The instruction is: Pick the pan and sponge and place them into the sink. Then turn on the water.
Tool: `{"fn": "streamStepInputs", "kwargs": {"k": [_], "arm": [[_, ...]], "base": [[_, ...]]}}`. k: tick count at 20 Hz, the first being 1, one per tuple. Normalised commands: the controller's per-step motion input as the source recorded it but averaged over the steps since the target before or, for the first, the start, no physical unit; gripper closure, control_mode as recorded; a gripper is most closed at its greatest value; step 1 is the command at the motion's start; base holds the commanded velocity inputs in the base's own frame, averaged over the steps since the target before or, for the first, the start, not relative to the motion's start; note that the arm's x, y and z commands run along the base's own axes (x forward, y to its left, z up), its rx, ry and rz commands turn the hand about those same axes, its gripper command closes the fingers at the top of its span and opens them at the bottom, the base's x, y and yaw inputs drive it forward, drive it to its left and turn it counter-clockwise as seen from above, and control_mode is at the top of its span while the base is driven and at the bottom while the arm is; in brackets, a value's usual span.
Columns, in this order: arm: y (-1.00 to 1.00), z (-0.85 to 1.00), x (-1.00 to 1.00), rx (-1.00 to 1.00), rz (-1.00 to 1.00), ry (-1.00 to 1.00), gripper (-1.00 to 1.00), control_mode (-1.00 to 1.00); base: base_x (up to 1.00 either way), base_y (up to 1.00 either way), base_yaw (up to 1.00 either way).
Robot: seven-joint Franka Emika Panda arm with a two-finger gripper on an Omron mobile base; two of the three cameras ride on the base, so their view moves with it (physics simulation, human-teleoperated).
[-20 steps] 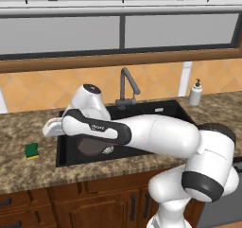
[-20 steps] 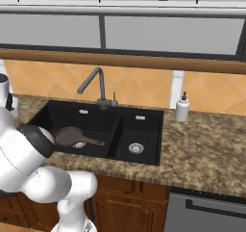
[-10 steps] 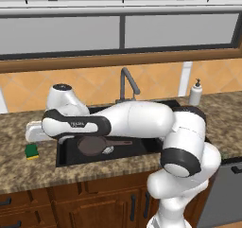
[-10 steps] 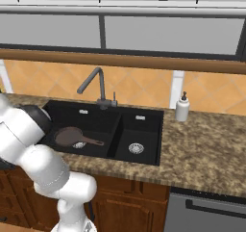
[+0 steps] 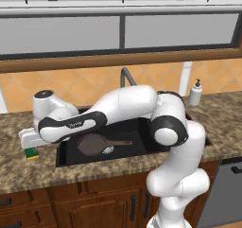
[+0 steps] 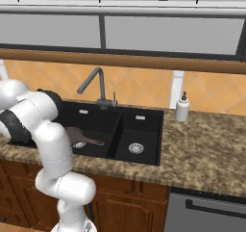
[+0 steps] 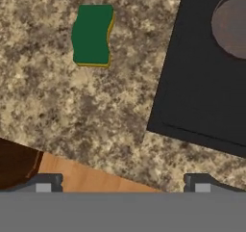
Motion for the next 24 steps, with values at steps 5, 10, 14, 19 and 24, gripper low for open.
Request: {"fn": "streamStepInputs", "kwargs": {"k": [5,10,14,19,24], "arm": [[0.25,-0.19,0.39,0.0,-0.02,0.02,-1.0,-1.0],[0.39,-0.22,0.43,0.0,0.0,0.06,-1.0,-1.0],[0.26,-0.21,0.42,-0.01,0.0,0.02,-1.0,-1.0],[0.08,-0.29,0.37,-0.02,0.0,0.04,-1.0,-1.0],[0.0,-0.43,0.32,0.0,0.0,0.04,-1.0,-1.0]], "base": [[0.0,0.0,0.0],[0.0,0.0,0.0],[0.0,0.0,0.0],[0.0,0.0,0.0],[0.0,0.0,0.0]]}}
